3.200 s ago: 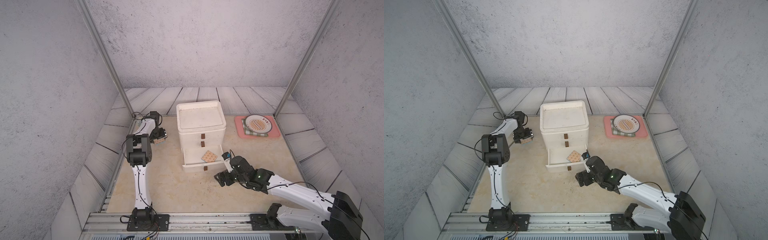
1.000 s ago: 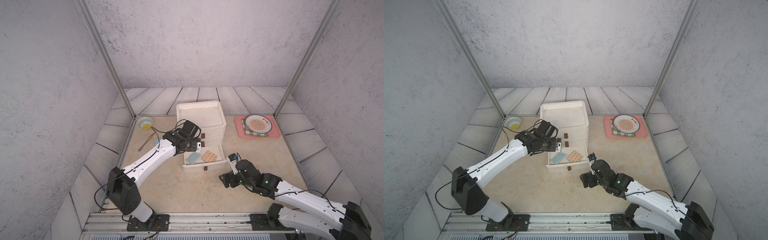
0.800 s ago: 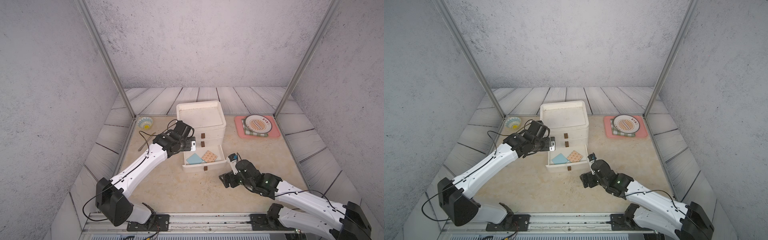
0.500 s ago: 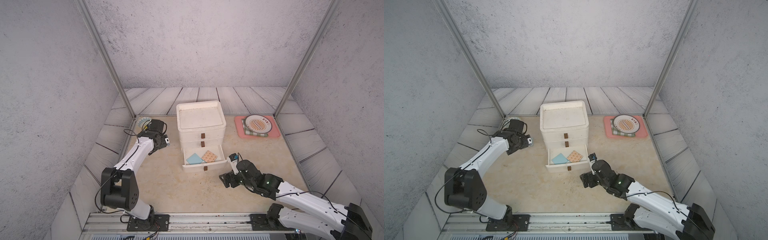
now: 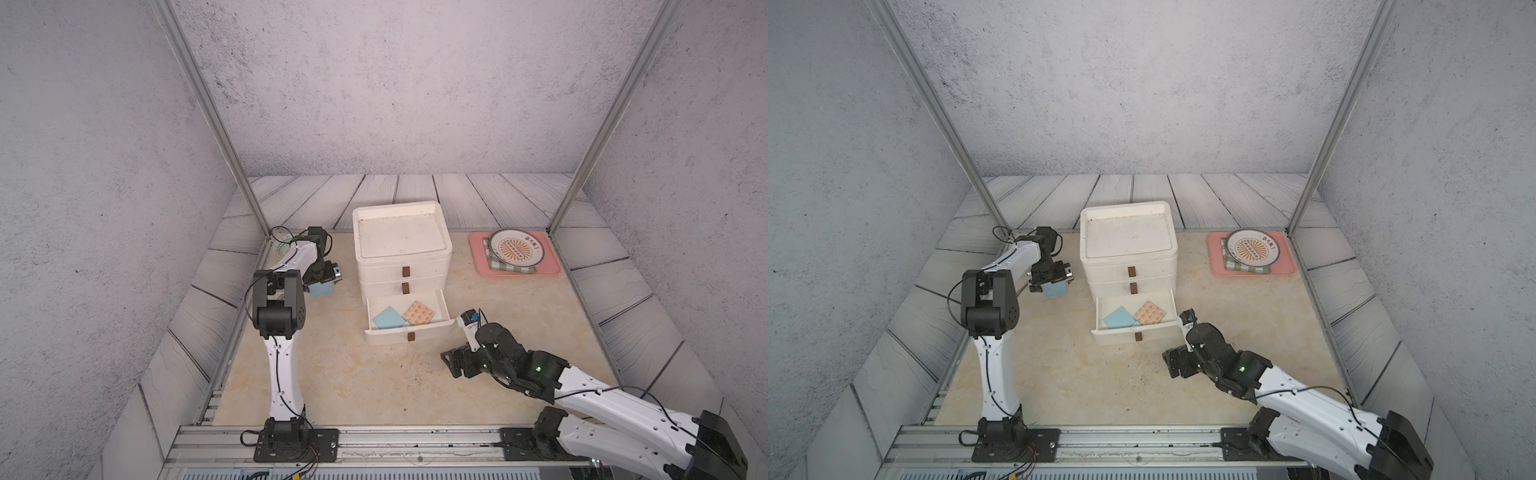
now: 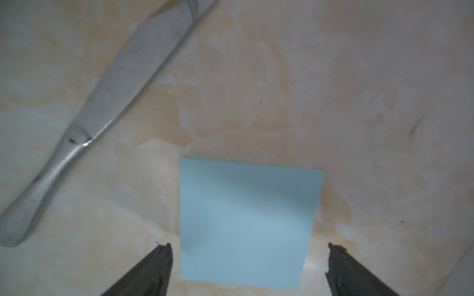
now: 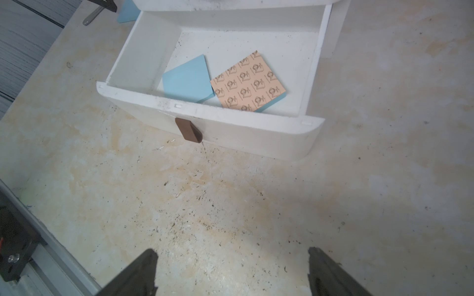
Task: Please put the sticky notes in the drawer by color
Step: Place the sticky notes in the drawer, then pick up the sticky notes from the center of the board.
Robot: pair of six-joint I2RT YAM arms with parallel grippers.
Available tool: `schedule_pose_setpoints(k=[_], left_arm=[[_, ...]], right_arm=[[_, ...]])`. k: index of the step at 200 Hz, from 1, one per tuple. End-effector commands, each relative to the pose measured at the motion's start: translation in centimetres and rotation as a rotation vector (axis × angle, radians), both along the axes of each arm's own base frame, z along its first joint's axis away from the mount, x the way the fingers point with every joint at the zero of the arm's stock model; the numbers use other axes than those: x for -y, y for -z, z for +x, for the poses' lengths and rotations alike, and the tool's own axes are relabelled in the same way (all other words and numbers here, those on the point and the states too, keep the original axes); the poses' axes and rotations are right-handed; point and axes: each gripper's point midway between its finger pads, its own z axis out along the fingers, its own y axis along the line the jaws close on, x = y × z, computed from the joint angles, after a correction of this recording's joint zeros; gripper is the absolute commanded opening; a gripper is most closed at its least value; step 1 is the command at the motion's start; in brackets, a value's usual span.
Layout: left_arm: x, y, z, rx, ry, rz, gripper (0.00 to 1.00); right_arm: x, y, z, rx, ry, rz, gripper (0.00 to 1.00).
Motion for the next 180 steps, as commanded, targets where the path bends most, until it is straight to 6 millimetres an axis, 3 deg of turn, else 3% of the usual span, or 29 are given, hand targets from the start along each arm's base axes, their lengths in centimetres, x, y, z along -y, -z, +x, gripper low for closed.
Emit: schedule_pose_setpoints(k=[1, 31, 54, 79, 101, 121, 133, 159, 180], left_arm=[[-0.2, 0.3, -0.8, -0.059, 0.012, -0.047, 0.99], [0.2, 2.1, -1.1, -0.105, 0.023, -0.064, 0.98], [0.0, 1.7, -1.1, -0.100, 0.020, -0.053, 1.00], [-0.1, 0.8, -0.8, -0.042, 0.005, -0.055, 0.92], [0.3, 1.0, -0.9, -0.047, 0.006, -0.081, 0.86], [0.9, 1.1, -1.0, -0.046, 0.012, -0.120, 0.73], [1.1, 1.0, -1.1, -0.042, 0.014, -0.129, 0.72], [1.3, -0.6, -1.2, -0.001, 0.012, -0.145, 0.71], [1.7, -4.0, -1.6, 0.049, 0.021, -0.163, 0.72]], right_arm=[[0.7, 0.2, 0.2, 0.011, 0.029, -0.010, 0.93], [0.4, 0.3, 0.3, 0.006, 0.019, -0.022, 0.93], [0.5, 0.3, 0.4, 0.011, 0.019, -0.027, 0.93], [0.8, 0.2, 0.4, 0.020, 0.028, -0.030, 0.93], [1.1, -0.1, 0.4, 0.030, 0.033, -0.027, 0.93], [1.4, -0.2, 0.4, 0.036, 0.038, -0.029, 0.93], [1.5, -0.4, 0.4, 0.041, 0.041, -0.028, 0.93], [1.7, -0.5, 0.4, 0.046, 0.044, -0.025, 0.93], [1.7, -0.4, 0.4, 0.045, 0.046, -0.025, 0.93]])
